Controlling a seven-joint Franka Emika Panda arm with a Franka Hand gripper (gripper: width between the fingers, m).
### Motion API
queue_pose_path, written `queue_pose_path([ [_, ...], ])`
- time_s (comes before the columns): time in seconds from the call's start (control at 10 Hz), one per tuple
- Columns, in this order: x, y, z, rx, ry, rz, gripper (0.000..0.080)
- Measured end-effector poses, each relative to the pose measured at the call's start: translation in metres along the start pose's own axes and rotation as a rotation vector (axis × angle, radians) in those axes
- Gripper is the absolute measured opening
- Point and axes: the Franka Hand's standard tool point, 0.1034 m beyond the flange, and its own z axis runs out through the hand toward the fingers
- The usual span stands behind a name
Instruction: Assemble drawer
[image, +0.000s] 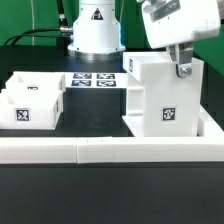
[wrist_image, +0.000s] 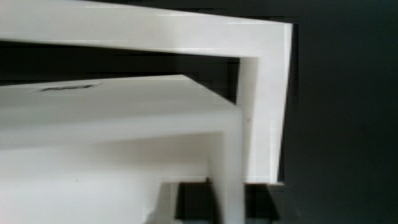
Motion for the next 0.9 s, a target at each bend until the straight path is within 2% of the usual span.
queue_pose_path([
  [0.3, -0.008, -0.019, 0.007, -0.016, -0.024, -0.006, 0.0049],
  [0.4, -0.007, -0.025, 0.008, -0.014, -0.026, -0.004, 0.0049],
  [0.7, -0.006, -0.029, 0.012, -0.043, -0.039, 0.004, 0.0049],
  [0.9, -0.006, -0.029, 0.012, -0.042, -0.039, 0.003, 0.0051],
])
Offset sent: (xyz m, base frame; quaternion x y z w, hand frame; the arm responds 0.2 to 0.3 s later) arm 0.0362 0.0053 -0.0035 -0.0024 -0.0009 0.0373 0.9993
